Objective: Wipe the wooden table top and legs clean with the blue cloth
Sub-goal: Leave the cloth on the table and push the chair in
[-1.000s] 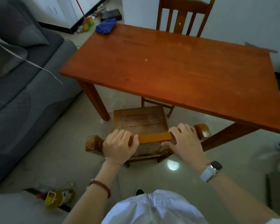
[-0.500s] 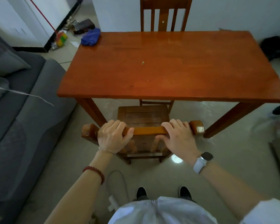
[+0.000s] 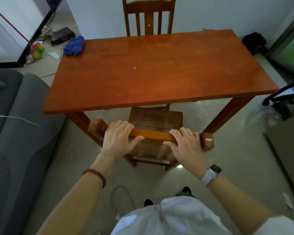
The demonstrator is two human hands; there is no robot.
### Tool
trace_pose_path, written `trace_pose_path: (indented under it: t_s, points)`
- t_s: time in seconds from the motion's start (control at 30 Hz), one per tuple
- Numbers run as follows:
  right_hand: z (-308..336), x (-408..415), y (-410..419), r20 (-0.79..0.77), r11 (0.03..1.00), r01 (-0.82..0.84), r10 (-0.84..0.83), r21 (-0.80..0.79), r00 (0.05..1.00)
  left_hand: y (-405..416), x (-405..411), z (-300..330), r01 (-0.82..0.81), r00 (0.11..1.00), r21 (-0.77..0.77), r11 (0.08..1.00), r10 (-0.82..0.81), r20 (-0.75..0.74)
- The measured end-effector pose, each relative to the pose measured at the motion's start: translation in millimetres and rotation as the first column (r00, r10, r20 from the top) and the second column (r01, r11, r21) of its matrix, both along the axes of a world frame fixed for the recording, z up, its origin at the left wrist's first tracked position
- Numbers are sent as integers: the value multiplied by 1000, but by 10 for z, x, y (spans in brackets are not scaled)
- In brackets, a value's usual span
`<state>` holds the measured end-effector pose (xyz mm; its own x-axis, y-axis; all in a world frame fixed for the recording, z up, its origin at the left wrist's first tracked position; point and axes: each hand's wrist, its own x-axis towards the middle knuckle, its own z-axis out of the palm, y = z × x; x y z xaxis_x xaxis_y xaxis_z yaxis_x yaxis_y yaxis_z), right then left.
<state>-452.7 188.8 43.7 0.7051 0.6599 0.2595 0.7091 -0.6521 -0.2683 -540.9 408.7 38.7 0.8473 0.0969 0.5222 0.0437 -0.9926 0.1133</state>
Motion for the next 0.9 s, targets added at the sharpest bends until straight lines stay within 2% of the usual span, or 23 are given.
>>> trace_pose_path:
  t_s: [0.1, 0.23, 0.53, 0.9]
  points:
    - [31, 311, 78, 54, 999, -13, 15, -39, 998, 6, 254, 42, -50, 998, -76, 996, 48, -26]
    - [-1, 651, -34, 132, 994, -76, 85, -73, 988, -159, 435, -27, -127, 992, -85, 988, 126, -20]
    - [73, 1551, -155, 100, 959, -267, 277, -98, 956, -509, 952, -18, -274, 962, -150, 950, 272, -31]
    - [-5, 1533, 43, 148, 975, -215, 220, -52, 964, -241, 1005, -34, -211, 977, -65, 975, 211, -6]
